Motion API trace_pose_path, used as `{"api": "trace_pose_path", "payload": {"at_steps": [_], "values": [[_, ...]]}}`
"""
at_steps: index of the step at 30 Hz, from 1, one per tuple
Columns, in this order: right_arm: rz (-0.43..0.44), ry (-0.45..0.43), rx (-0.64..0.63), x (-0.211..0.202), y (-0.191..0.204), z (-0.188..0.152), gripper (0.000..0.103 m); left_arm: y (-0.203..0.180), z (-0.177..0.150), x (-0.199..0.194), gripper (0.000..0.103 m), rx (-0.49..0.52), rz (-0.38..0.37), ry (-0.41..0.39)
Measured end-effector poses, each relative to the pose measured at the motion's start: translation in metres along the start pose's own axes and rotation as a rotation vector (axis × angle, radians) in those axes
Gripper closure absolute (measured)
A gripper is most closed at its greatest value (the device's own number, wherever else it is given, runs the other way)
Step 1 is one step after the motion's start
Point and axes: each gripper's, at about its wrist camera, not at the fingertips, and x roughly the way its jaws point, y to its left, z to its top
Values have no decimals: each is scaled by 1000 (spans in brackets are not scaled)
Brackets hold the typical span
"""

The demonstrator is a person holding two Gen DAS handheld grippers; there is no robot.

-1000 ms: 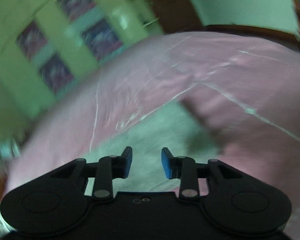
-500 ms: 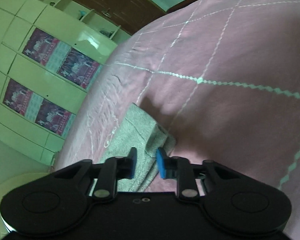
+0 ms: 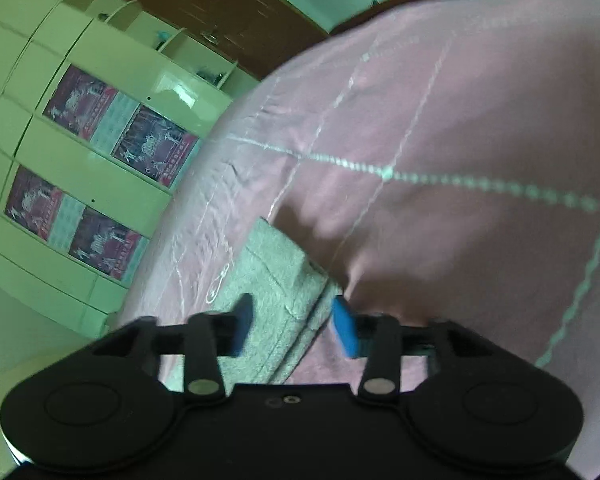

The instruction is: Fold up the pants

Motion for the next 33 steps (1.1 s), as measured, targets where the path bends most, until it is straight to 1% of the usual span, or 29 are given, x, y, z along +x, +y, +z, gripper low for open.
{"api": "trace_pose_path", "payload": {"at_steps": [1, 2, 3, 4, 5, 7, 8, 9, 10, 11, 12, 13, 14, 15, 16, 17, 18, 19, 20, 21, 23, 26, 29, 30, 31, 33], "values": [[-4, 11, 1, 6, -1, 0, 63, 0, 0, 0, 0, -1, 0, 1], [-7, 23, -6, 12, 0, -1, 69, 0, 0, 0, 0, -1, -2, 2], [-23, 43, -27, 18, 3, -1, 78, 1, 1, 0, 0, 0, -3, 3], [-51, 65, -64, 23, 10, 0, 95, 1, 1, 0, 0, 0, -5, 4], [-64, 51, -119, 22, 20, 0, 96, 2, 1, 0, 0, -1, -9, 6], [17, -36, -221, 2, 44, 3, 97, 3, 2, 0, 0, 3, -14, 14], [50, -65, -261, -7, 54, 4, 97, 3, 2, 0, 0, 5, -15, 15], [62, -84, -296, -13, 62, 4, 97, 3, 2, 0, 0, 7, -15, 15], [60, -91, -306, -15, 64, 5, 97, 3, 1, 1, 0, 10, -13, 14], [46, -83, -287, -11, 59, 7, 97, 3, 1, 2, 0, 13, -13, 12], [12, -60, -257, -2, 48, 8, 97, 3, 0, 2, 0, 14, -12, 10], [-41, -20, -218, 12, 33, 7, 97, 3, 0, 2, 0, 17, -10, 7], [-94, 38, -167, 26, 18, 5, 97, 3, -1, 2, 0, 17, -7, 7], [-83, 48, -119, 30, 9, 1, 97, 2, 0, 1, 0, 14, -1, 10], [-70, 35, -111, 26, 9, 1, 94, -1, 4, -1, 0, 7, 20, 22], [-63, 30, -113, 21, 13, 0, 86, -6, 9, -4, 0, -16, 39, 27], [-61, 17, -118, 15, 16, -1, 82, -13, 14, -10, 0, -58, 22, 1], [-49, -3, -129, 7, 19, -2, 79, -24, 18, -17, 0, -88, -16, -40], [-27, -28, -145, -1, 21, -4, 78, -38, 22, -20, 0, -95, -38, -65], [-10, -42, -154, -7, 22, -5, 77, -59, 26, -21, 0, -80, -51, -78], [11, -39, -143, -12, 23, -6, 76, -101, 31, -17, 0, -53, -100, -73], [23, -70, -141, -19, 24, -7, 75, -165, 32, -8, 0, -33, -130, -52], [27, -52, -127, -15, 22, -5, 75, -212, 28, 3, 0, -51, -135, -4], [25, -49, -131, -13, 23, -5, 75, -224, 26, 6, 0, -52, -125, 10], [26, -46, -133, -11, 23, -6, 75, -237, 24, 8, 0, -46, -104, 14], [31, -42, -125, -10, 21, -5, 75, -253, 20, 10, 0, -21, -88, 19]]}}
